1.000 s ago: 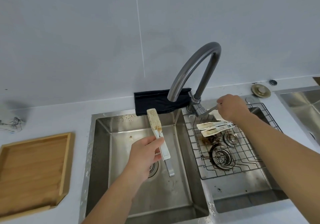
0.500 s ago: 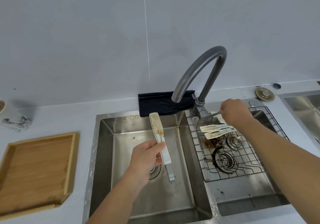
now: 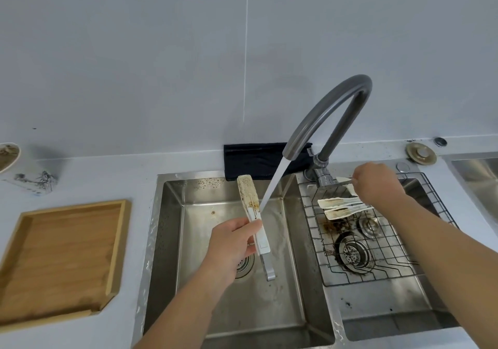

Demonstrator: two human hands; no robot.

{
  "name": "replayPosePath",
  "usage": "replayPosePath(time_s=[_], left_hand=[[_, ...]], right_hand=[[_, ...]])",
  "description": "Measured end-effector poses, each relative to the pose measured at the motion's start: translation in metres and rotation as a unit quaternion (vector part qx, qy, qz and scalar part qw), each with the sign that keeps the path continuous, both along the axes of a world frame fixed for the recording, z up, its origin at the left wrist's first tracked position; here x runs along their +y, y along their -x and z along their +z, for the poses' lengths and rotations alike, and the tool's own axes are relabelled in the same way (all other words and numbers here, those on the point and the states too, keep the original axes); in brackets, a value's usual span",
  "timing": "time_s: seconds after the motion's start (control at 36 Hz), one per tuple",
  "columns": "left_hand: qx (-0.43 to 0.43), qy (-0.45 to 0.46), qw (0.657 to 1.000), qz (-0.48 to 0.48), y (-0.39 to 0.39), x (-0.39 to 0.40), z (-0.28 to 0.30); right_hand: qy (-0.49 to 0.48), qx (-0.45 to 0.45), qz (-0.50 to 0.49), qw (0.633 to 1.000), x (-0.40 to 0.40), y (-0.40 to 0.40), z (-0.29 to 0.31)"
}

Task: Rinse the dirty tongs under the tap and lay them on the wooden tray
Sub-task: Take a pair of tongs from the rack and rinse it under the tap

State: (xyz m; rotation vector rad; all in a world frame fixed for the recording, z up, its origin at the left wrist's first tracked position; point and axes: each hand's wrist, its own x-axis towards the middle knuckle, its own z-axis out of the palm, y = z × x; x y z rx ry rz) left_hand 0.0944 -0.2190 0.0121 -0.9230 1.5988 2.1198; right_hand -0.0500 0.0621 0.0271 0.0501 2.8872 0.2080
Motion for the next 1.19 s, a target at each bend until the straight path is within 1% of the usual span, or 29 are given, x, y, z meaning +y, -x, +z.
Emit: replayPosePath(time_s=[0.14, 0.28, 0.44, 0.58, 0.67, 0.86, 1.0, 1.06, 1.11, 1.19], left_hand=[[-0.005, 0.001, 1.000, -0.002, 0.004, -0.002, -0.005], [-0.009, -0.008, 1.000, -0.009, 0.009, -0.001, -0.010], [-0.023, -0.008, 0.999, -0.025, 0.017, 0.002, -0.015], [-0.036, -0.009, 0.999, -0.037, 0.025, 0.003, -0.022], [-0.034, -0.015, 0.998, -0.045, 0.028, 0.002, -0.026], [-0.024, -0.016, 0.996, -0.087, 0.025, -0.001, -0.033], [-0.008, -0.026, 0.994, -0.108, 0.018, -0.003, -0.034], [-0.006, -0.029, 0.993, -0.112, 0.015, -0.004, -0.035], [-0.008, -0.028, 0.993, -0.113, 0.013, -0.006, -0.035], [-0.003, -0.022, 0.993, -0.118, 0.008, -0.007, -0.034]], right_hand=[[0.083, 0.012, -0.037, 0.996, -0.008, -0.010, 0.002], [0.178, 0.011, -0.014, 0.984, -0.039, -0.027, 0.014], [0.309, -0.043, -0.008, 0.950, -0.077, -0.045, 0.012], [0.362, -0.093, 0.004, 0.928, -0.096, -0.043, 0.006], [0.416, -0.131, -0.011, 0.900, -0.104, -0.040, 0.001], [0.487, -0.215, 0.003, 0.847, -0.124, -0.036, -0.013], [0.470, -0.249, -0.002, 0.847, -0.131, -0.027, -0.026], [0.497, -0.250, -0.020, 0.831, -0.134, -0.024, -0.031], [0.553, -0.226, -0.040, 0.801, -0.137, -0.021, -0.037], [0.578, -0.162, -0.081, 0.796, -0.143, -0.016, -0.038]])
